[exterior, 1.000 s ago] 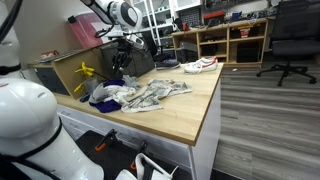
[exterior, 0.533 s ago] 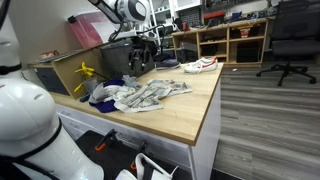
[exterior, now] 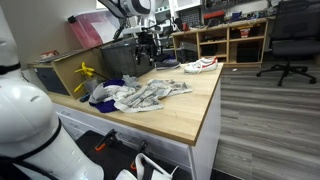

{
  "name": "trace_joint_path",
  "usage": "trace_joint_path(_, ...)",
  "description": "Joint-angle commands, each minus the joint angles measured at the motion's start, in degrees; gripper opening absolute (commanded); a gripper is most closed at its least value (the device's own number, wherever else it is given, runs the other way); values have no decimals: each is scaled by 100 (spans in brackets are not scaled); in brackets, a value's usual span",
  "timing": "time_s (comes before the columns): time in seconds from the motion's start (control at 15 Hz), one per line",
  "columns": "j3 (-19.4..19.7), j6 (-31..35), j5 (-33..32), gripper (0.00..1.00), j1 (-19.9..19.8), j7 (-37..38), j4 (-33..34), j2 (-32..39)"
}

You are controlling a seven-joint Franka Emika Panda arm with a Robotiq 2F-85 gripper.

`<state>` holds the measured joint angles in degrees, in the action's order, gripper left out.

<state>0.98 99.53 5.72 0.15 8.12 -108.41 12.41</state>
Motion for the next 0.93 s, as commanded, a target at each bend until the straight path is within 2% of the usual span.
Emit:
trace_joint_path(0.0, 15, 228, -10, 100, -41, -89, -294, -260)
trace_joint_path(0.2, 0, 522, -35, 100, -15, 15, -352, -219)
trace_joint_path(0.4, 14, 1097, -27, 100, -8, 165, -358, 12)
trace_joint_path(0.87, 166, 2427, 66, 100, -121, 384, -12, 926)
